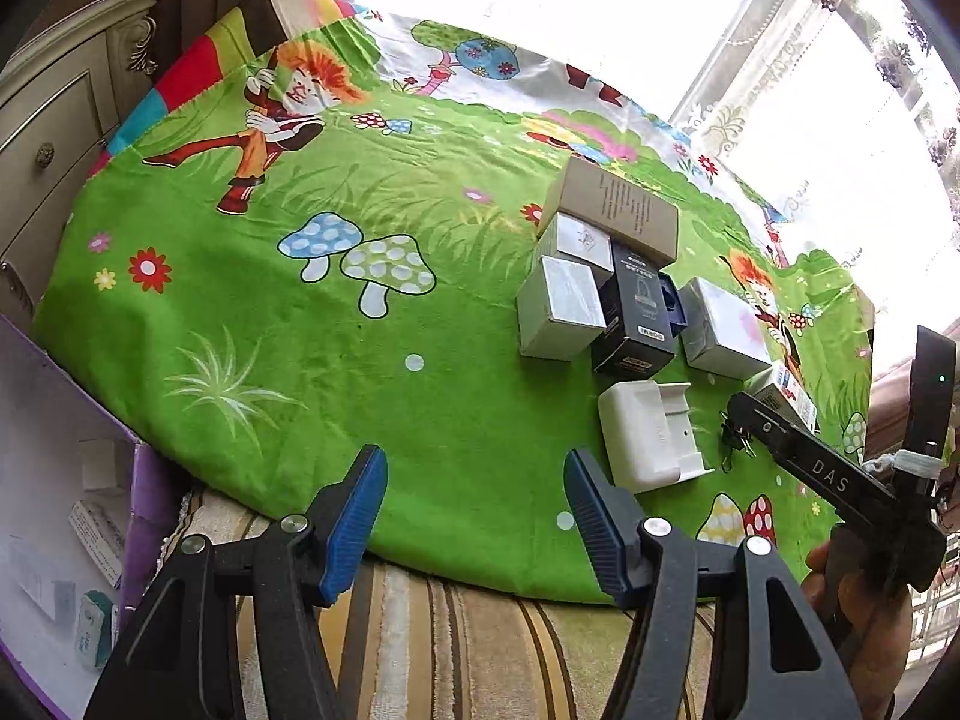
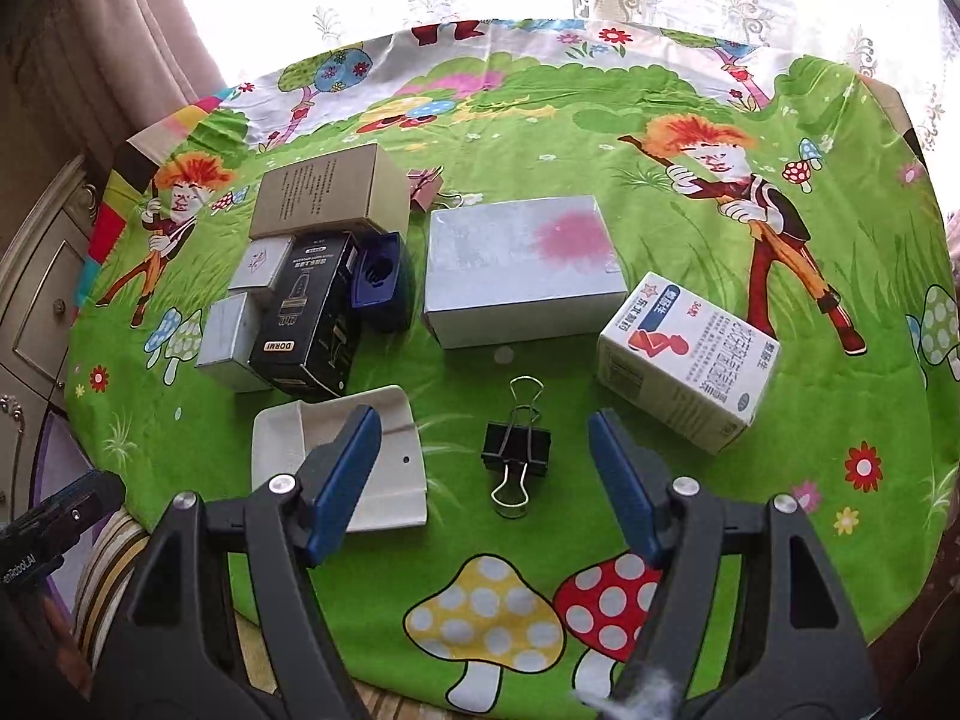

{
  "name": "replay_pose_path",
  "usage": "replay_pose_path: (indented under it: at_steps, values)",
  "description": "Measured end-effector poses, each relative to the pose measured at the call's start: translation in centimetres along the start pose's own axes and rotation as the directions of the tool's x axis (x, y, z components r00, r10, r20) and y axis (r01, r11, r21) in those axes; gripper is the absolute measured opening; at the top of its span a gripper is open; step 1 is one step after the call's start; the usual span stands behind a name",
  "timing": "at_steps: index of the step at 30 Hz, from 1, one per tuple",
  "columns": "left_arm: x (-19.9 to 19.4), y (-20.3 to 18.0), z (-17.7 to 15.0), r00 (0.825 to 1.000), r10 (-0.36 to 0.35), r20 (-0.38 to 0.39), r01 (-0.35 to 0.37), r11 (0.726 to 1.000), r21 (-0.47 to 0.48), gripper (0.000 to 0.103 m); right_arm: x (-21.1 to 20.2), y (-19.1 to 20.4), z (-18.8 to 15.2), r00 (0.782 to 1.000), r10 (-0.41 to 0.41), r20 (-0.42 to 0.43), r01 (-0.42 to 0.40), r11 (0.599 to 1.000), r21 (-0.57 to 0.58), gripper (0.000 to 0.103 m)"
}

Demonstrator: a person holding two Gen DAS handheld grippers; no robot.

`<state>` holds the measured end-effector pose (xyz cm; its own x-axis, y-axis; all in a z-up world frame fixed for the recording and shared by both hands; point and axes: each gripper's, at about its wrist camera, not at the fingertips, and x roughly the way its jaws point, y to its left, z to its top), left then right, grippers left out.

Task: Organize rigid objects
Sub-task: 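Move both tools back over the bed, right tool toward the black binder clip, then grasp the white plastic holder with the left tool while the right tool grasps the black binder clip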

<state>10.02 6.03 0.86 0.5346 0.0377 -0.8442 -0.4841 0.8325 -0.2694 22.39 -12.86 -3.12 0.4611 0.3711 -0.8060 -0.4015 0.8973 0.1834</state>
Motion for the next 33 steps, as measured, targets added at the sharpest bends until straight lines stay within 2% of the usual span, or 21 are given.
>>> replay_pose_path:
  at_steps: [5,12,18,20,23,25,27,29,33]
  values:
    - [2.2,-4.4,0.1,0.998,-0.051,-0.040,0.054,0.996,0.075,0.065,1.2,0.0,0.2,1.000,-0.005,-0.007,0.005,1.000,-0.016,0.075]
    - [4.8,-7.2,0.3,0.994,-0.051,-0.091,0.061,0.993,0.103,0.067,2.4,-1.0,-0.1,0.999,0.023,-0.038,-0.022,1.000,0.018,0.070]
    - [6.5,-7.9,0.5,0.993,-0.007,-0.119,0.021,0.993,0.115,0.067,2.5,-2.0,-0.2,0.999,0.016,-0.029,-0.014,0.998,0.054,0.052]
    - [6.9,-8.2,0.5,0.993,0.004,-0.120,0.011,0.992,0.128,0.067,2.4,-2.5,-0.3,0.999,0.025,-0.022,-0.023,0.997,0.074,0.040]
    - [7.7,-8.7,0.5,0.992,0.030,-0.125,-0.011,0.988,0.153,0.066,2.3,-2.7,-0.4,0.999,0.035,-0.019,-0.033,0.997,0.076,0.035]
    - [7.9,-9.1,0.4,0.993,0.038,-0.109,-0.017,0.983,0.181,0.057,2.3,-2.6,-0.5,0.999,0.032,-0.019,-0.031,0.998,0.063,0.033]
    - [7.8,-9.3,0.4,0.994,0.054,-0.095,-0.034,0.979,0.202,0.045,2.3,-2.4,-0.6,0.999,0.038,-0.019,-0.037,0.998,0.058,0.030]
    - [7.7,-9.0,0.3,0.995,0.043,-0.089,-0.025,0.981,0.194,0.038,2.2,-2.5,-0.8,0.998,0.057,-0.018,-0.056,0.996,0.063,0.030]
    - [7.2,-8.1,0.0,0.996,0.021,-0.081,-0.008,0.986,0.166,0.038,1.5,-2.8,-1.5,0.992,0.124,-0.012,-0.123,0.989,0.082,0.030]
